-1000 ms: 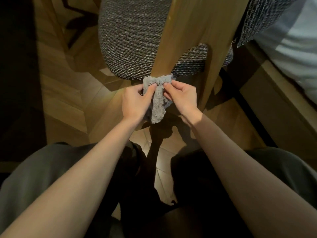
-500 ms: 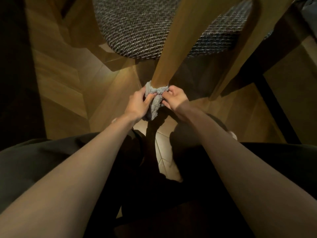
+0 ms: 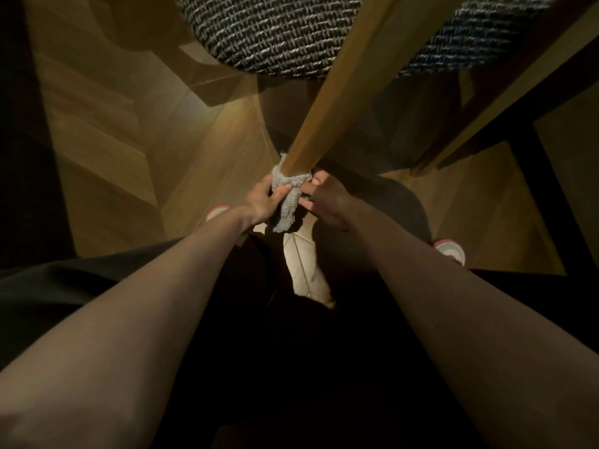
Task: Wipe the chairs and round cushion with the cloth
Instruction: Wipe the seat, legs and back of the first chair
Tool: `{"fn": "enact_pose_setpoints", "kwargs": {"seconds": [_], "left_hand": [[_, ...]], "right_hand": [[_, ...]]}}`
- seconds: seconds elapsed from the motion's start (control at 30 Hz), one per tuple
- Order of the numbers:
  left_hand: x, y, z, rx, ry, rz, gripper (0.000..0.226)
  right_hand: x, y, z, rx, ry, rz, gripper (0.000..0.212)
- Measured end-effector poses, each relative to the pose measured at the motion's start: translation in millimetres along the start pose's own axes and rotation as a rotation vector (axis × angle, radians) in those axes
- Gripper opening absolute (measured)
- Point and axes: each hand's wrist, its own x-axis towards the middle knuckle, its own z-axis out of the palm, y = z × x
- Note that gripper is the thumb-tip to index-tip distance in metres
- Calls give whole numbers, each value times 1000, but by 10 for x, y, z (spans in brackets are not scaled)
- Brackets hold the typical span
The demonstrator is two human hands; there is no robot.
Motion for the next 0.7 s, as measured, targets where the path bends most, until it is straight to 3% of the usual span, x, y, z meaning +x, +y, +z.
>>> {"fn": "enact_pose_setpoints", "kwargs": {"seconds": [0.13,0.33,0.4,0.53,0.57,0.63,0.7], "left_hand": [[-64,23,53,-118,111,-11,34],[-350,278,178,-368,466,12,4],[-513,500,275,-479,588,-11,3],[-849,959,409,-768,680,-45,10],[-946,1070,446,-799,670,-30,6],[-1113,1255,529,-795,658,25,22],[-1233,1446,669,-788,620,103,13]], "right_hand": [[-77,-13,25,131,72,-11,44],[-438,-147,19,440,184,-96,46],[-617,-216,-4,519,236,-138,45],[-1017,-416,-183,412,281,-289,33],[-1151,-462,-262,349,301,-324,32],[-1397,-510,-420,259,344,-386,31],[-1659,-504,-619,208,425,-459,31]]}}
